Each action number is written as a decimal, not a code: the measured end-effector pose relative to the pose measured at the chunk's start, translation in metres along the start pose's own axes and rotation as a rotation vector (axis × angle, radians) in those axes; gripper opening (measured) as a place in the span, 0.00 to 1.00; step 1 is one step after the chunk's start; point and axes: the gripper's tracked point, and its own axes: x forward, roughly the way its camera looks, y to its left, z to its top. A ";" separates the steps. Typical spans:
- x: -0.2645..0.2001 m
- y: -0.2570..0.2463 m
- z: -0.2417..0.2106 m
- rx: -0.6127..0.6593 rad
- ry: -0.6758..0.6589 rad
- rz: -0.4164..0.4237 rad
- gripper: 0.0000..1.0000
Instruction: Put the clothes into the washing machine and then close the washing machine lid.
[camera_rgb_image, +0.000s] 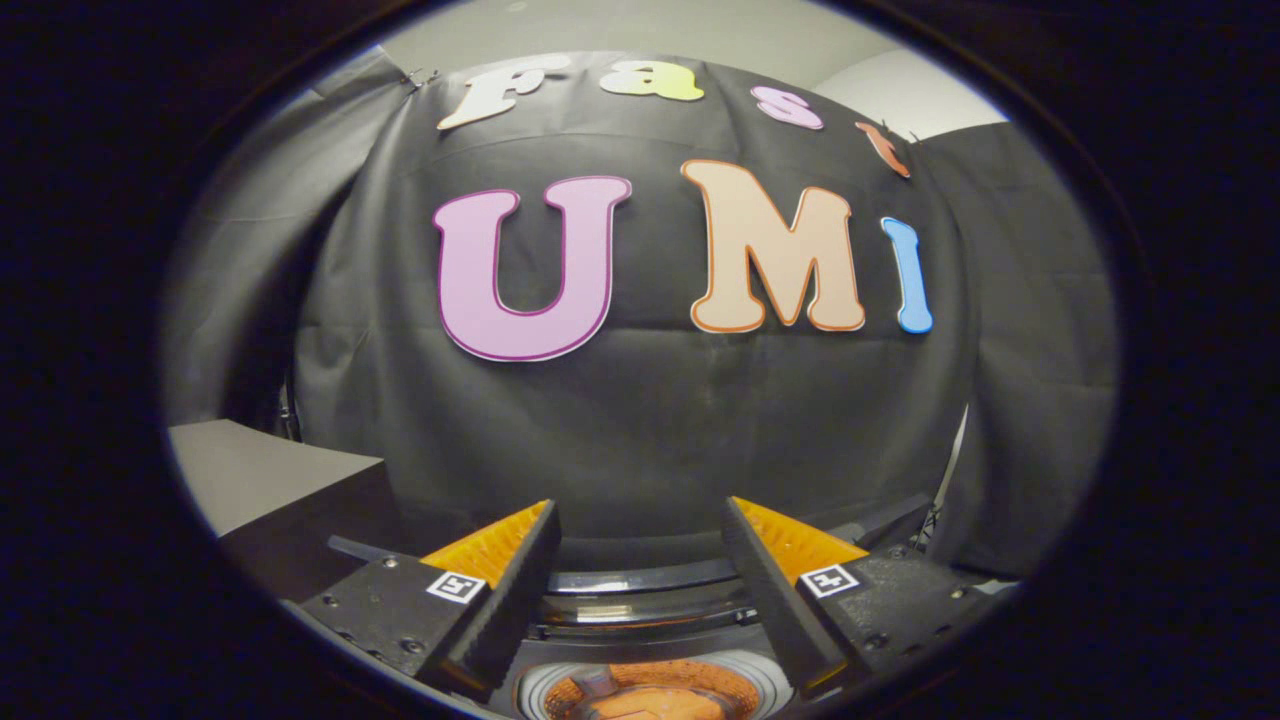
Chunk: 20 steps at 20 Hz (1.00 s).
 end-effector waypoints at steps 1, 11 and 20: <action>-0.001 0.000 -0.001 0.000 -0.004 0.003 0.98; -0.015 -0.011 -0.036 0.017 0.070 -0.010 0.98; -0.044 -0.007 -0.112 0.025 0.250 0.011 0.98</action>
